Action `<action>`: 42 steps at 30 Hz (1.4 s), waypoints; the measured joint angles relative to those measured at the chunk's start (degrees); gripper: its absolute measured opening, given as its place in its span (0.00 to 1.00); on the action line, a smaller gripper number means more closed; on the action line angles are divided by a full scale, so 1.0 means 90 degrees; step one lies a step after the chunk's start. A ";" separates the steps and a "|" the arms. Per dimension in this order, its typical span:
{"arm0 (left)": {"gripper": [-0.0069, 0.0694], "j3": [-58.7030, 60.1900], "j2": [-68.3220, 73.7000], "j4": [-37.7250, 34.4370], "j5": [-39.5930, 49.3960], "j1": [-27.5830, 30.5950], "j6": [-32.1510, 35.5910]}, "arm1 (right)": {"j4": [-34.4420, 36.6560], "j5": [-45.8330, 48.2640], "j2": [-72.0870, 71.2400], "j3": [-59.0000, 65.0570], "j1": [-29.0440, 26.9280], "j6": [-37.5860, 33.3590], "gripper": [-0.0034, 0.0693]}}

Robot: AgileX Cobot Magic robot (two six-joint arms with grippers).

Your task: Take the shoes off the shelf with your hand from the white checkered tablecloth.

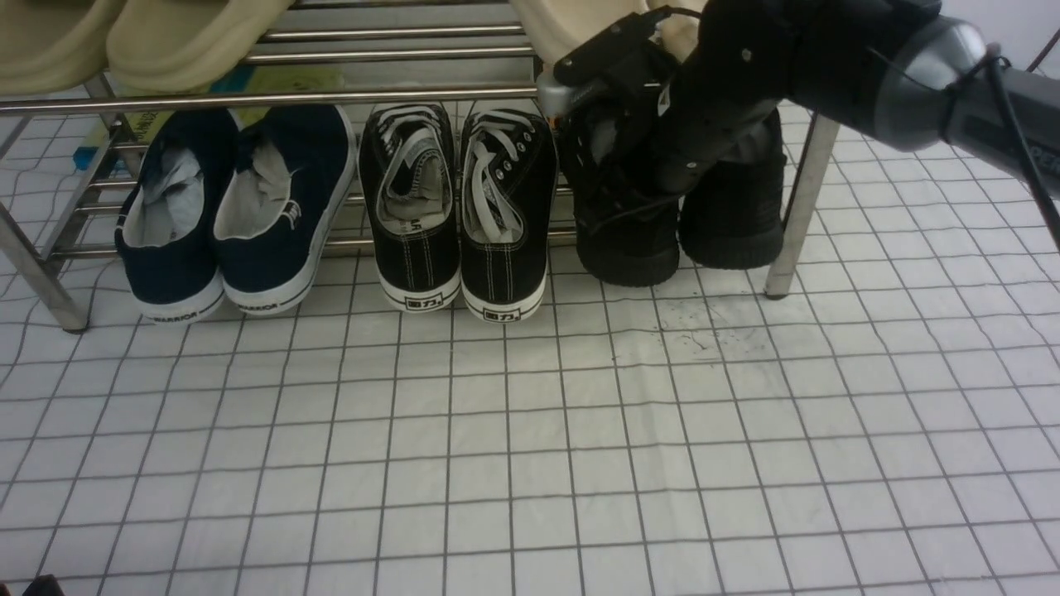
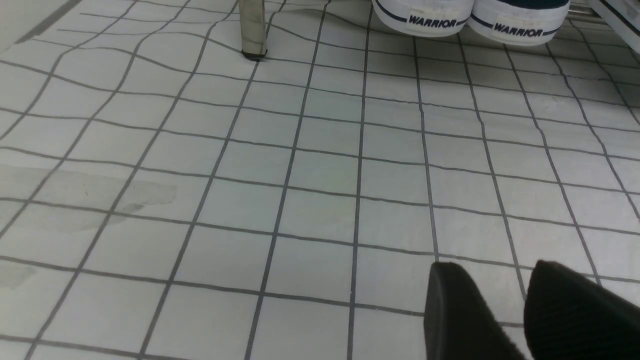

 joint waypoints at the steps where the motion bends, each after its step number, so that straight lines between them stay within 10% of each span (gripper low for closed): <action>1: 0.40 0.0000 0.0000 0.0000 0.0000 0.0000 0.0000 | 0.0021 0.0124 -0.0029 0.0000 0.0000 0.0017 0.07; 15: 0.40 0.0000 0.0000 0.0002 0.0000 0.0000 0.0000 | 0.0630 0.2360 -0.1153 -0.0005 0.0010 0.0030 0.07; 42: 0.40 0.0000 0.0000 0.0002 0.0002 0.0000 0.0000 | 0.2087 0.2516 -0.3620 0.2923 0.0094 0.0091 0.07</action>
